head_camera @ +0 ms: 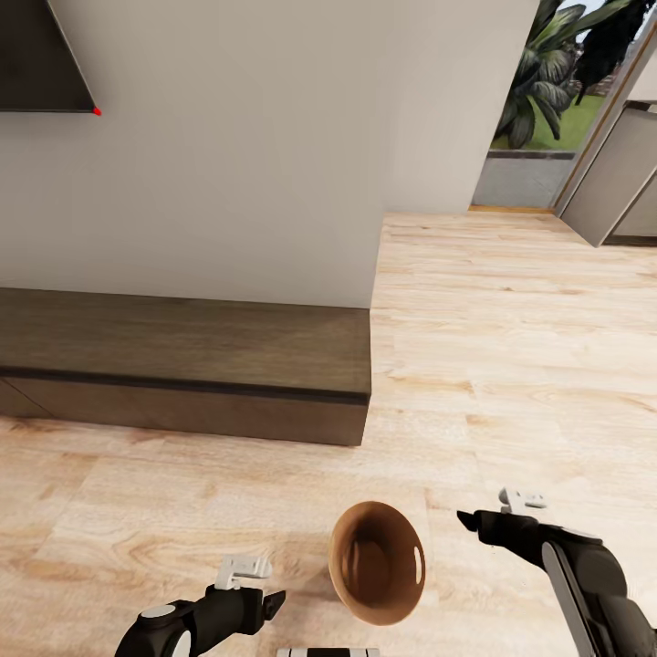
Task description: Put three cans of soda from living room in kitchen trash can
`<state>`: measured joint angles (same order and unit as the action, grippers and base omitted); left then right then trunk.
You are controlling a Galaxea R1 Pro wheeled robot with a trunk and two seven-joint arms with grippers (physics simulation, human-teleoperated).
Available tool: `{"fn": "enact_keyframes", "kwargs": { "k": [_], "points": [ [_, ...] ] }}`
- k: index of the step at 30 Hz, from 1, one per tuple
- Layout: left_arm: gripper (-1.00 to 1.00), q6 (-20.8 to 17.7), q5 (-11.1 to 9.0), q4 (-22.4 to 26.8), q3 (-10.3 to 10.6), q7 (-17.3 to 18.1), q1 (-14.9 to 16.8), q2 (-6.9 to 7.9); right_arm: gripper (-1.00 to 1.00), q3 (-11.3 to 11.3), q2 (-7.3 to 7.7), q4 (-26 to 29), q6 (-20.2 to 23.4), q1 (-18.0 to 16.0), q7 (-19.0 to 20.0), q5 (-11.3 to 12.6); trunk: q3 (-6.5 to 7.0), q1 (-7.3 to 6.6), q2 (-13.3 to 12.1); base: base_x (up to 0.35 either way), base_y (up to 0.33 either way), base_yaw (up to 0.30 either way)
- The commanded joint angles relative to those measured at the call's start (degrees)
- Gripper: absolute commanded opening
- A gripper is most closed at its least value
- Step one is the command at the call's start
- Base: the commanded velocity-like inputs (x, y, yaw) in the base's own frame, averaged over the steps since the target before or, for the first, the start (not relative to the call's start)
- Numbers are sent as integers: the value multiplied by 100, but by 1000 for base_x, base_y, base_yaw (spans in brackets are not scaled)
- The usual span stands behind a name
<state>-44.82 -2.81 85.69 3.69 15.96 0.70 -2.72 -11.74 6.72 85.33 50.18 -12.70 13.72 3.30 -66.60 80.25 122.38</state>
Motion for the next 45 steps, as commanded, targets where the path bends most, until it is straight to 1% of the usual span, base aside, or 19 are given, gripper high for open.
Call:
{"fn": "enact_keyframes", "kwargs": {
  "k": [1, 6, 10, 11, 12, 15, 18, 19, 20, 23, 25, 28, 29, 33, 36, 39, 40, 42, 45],
  "points": [
    [100, 0, 0, 0, 0, 1, 0, 0, 100, 2, -8, -18, 0, -31, 16, 0, 0, 0, 0, 0, 0, 0],
    [100, 0, 0, 0, 0, 3, 0, 0, 100, 4, -31, -204, 1, -199, 43, 45, 0, 0, 0, 0, 0, 0],
    [100, 0, -1, 0, 0, 3, 0, 0, 100, 17, -47, -909, -21, -454, 59, 294, 0, 0, 0, 0, 0, 0],
    [100, 0, -1, 0, 0, 3, 0, 0, 100, 18, -47, -1022, -32, -487, 64, 322, 0, 0, 0, 0, 0, 0],
    [100, 0, 0, 0, 0, 3, 0, 0, 100, 23, -52, -1348, -62, -587, 89, 388, 0, 0, 0, 0, 0, 0],
    [100, 0, 0, 0, 0, 3, 0, 2, 100, 27, -55, -1680, -119, -709, 122, 437, 0, 0, 0, 0, 0, 0],
    [100, 0, 0, 0, 0, 3, 0, 1, 100, 30, -56, -1809, -219, -755, 132, 453, 0, 0, 0, 0, 0, 0],
    [100, 0, 0, 0, 0, 3, 0, 0, 100, 32, -56, -1864, -258, -764, 131, 454, 0, 0, 0, 0, 0, 0],
    [100, 0, 0, 0, 0, 3, 0, 0, 100, 76, -70, -2084, -377, -802, 131, 431, 0, 0, 0, 0, 0, 0],
    [100, 0, -4, 0, 0, 3, 0, 0, 100, 272, -128, -2543, -661, -943, 131, 400, 0, 0, 0, 0, 0, 0],
    [100, 0, -6, 2, 0, 3, 0, 0, 100, 410, -158, -2981, -923, -1097, 129, 386, 0, 0, 0, 0, 0, 0],
    [100, 0, -7, 3, 0, 3, 0, 3, 100, 472, -174, -3369, -1125, -1242, 127, 379, 0, 0, 0, 0, 0, 0],
    [100, 0, -7, 3, 0, 3, 0, 3, 100, 502, -203, -3605, -1243, -1316, 127, 375, 0, 0, 0, 0, 0, 0],
    [100, 0, -8, 3, 0, 3, 0, 7, 100, 519, -318, -3749, -1336, -1357, 124, 369, 0, 0, 0, 0, 0, 0],
    [100, 0, -8, 7, -2, 3, 0, 8, 100, 528, -372, -3793, -1355, -1365, 116, 366, 0, 0, 0, 0, 0, 0],
    [100, 0, -8, 8, -35, 3, 0, 7, 100, 534, -385, -3928, -1385, -1372, 103, 344, 0, 0, 0, 0, 0, 0],
    [100, 0, -9, 9, -62, 3, 0, 8, 100, 543, -387, -4013, -1444, -1386, 97, 306, 0, 0, 0, 0, 0, 0],
    [100, 0, -9, 9, -131, 5, 0, 9, 100, 621, -394, -4474, -1806, -1528, 85, 115, 0, 0, 0, 0, 0, 0],
    [100, 0, -9, 9, -148, 4, 0, 9, 100, 641, -392, -4759, -1935, -1628, 86, 57, 0, 0, 0, 0, 0, 0]
  ]
}}
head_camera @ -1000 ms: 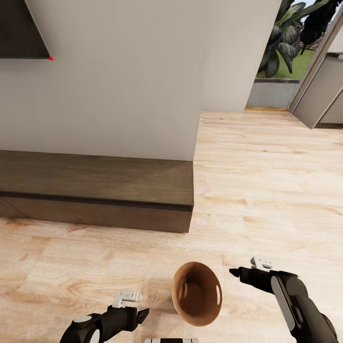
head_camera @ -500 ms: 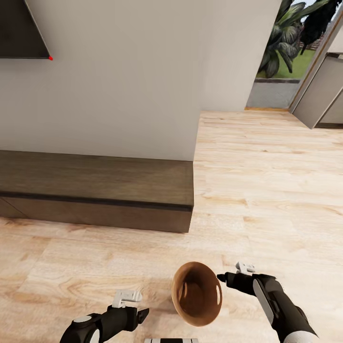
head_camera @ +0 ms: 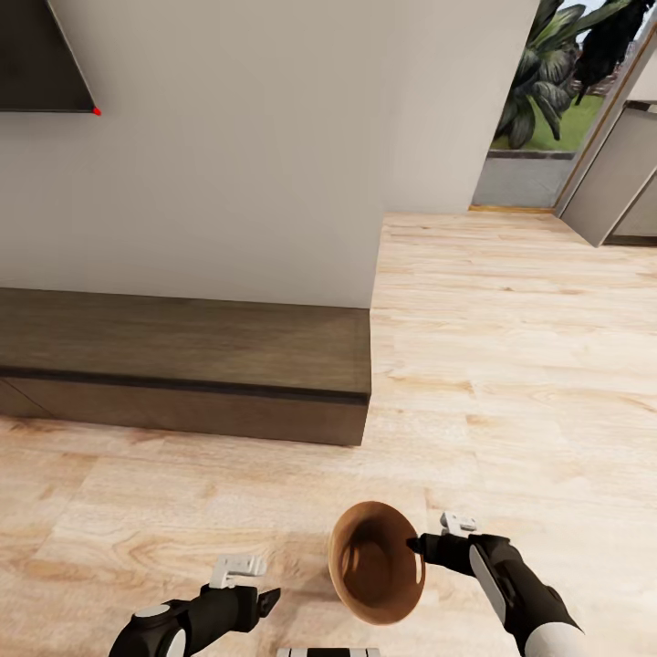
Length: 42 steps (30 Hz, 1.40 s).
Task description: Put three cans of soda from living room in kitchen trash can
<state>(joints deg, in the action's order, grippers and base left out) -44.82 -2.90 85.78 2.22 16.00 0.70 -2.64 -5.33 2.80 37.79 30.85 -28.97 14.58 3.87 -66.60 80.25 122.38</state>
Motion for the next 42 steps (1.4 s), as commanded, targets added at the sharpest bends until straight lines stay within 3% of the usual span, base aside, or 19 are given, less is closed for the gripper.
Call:
{"fn": "enact_keyframes", "kwargs": {
  "k": [1, 15, 19, 21, 22, 26, 42],
  "points": [
    [100, 0, 0, 0, -4, 0, 0, 0, 100, 5, 5, -88, -55, -33, 3, -16, 0, 0, 0, 0, 0, 0],
    [100, 0, 0, -9, -11, -1, 0, 0, 100, 14, -2, -824, -605, -133, 2, -61, 0, 0, 0, 0, 0, 0],
    [100, 0, 0, -9, -11, -1, 0, -1, 100, 17, -100, -1265, -774, -304, -2, -106, 0, 0, 0, 0, 0, 0],
    [100, 0, 0, -9, -11, -1, 0, -2, 100, 16, -183, -1508, -931, -376, -18, -204, 0, 0, 0, 0, 0, 0],
    [100, 0, 0, -9, -11, -1, 0, -1, 100, 15, -297, -1645, -1047, -409, -34, -367, 0, 0, 0, 0, 0, 0],
    [100, 0, 0, -9, -12, -1, 0, -3, 100, 14, -385, -1710, -1111, -424, -49, -505, 0, 0, 0, 0, 0, 0],
    [100, 0, 0, -9, -14, -1, 0, 0, 100, 23, -309, -1740, -1222, -426, -61, -510, 0, 0, 0, 0, 0, 0]
  ]
}}
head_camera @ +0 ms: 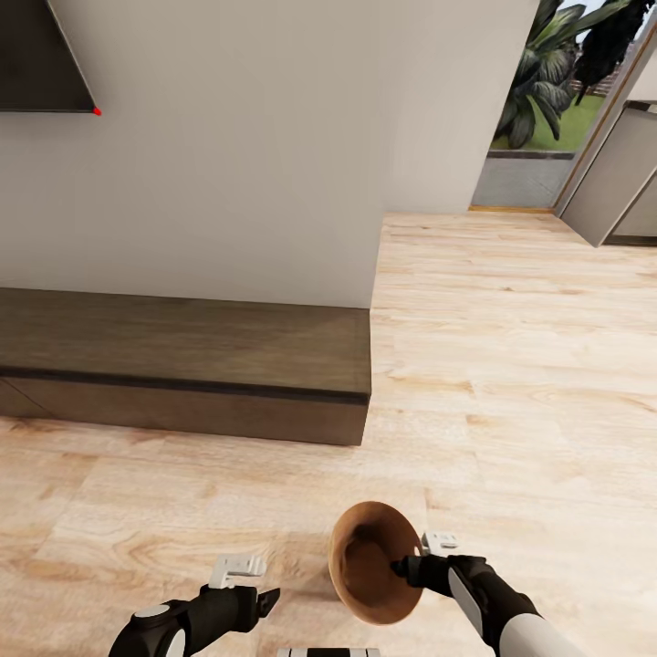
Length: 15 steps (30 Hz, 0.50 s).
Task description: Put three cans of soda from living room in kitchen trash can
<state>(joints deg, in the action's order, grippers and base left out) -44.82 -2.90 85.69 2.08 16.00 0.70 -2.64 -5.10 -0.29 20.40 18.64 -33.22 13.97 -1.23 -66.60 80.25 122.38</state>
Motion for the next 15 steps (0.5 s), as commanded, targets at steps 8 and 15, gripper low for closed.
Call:
{"fn": "enact_keyframes", "kwargs": {
  "k": [8, 15],
  "points": [
    [100, 0, 0, 0, -1, 0, 0, 0, 100, 0, 3, -33, -108, 0, 0, 0, 0, 0, 0, 0, 0, 0],
    [100, 0, 0, 0, -2, 0, 0, 0, 100, 6, 13, -106, -178, 0, 0, 1, 0, 0, 0, 0, 0, 0]
  ]
}}
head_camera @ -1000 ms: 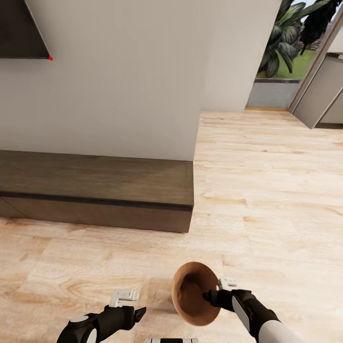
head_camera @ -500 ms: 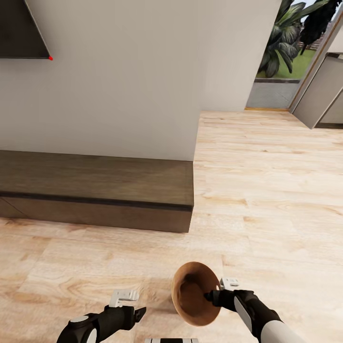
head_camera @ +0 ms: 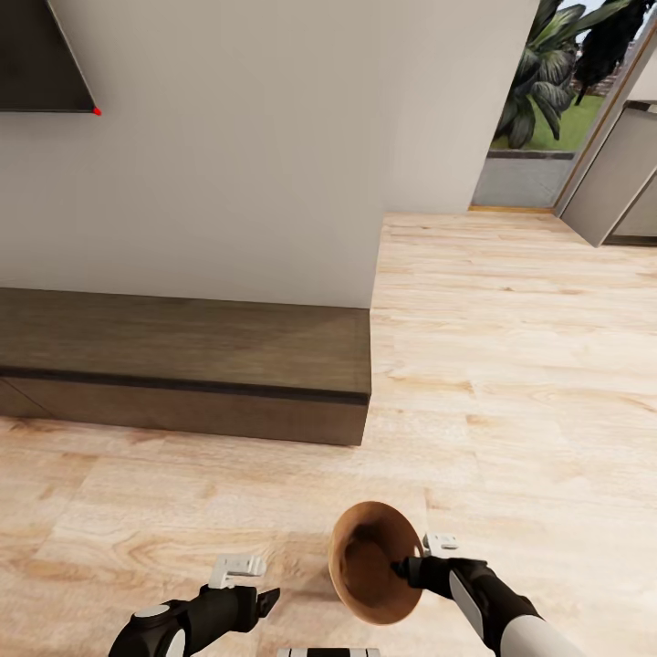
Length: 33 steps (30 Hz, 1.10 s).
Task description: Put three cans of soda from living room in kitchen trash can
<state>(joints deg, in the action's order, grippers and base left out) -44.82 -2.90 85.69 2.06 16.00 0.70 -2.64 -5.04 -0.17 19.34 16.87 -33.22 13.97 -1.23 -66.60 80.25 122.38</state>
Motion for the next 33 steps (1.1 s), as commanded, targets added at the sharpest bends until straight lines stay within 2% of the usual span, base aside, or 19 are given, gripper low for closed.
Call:
{"fn": "enact_keyframes", "kwargs": {
  "k": [1, 11, 12, 30, 33],
  "points": [
    [100, 0, 0, 0, 2, 0, 0, 0, 100, 1, 14, -39, -32, 0, 0, 0, 0, 0, 0, 0, 0, 0],
    [100, 0, 0, -1, 0, 0, 0, -8, 100, -6, 161, -138, -163, 0, 1, -1, 0, 0, 0, 0, 0, 0],
    [100, 0, 0, -3, 0, 0, 0, -4, -100, -6, 164, -140, -164, 0, 0, -1, 0, 0, 0, 0, 0, 0],
    [100, 0, 0, -4, 4, 0, 0, -4, -100, -6, 159, -131, -175, 0, 6, -23, 0, 0, 0, 0, 0, 0],
    [100, 0, 0, -2, 5, 0, 0, -1, -100, -12, 193, 8, -170, 0, 66, -28, 0, 0, 0, 0, 0, 0]
  ]
}}
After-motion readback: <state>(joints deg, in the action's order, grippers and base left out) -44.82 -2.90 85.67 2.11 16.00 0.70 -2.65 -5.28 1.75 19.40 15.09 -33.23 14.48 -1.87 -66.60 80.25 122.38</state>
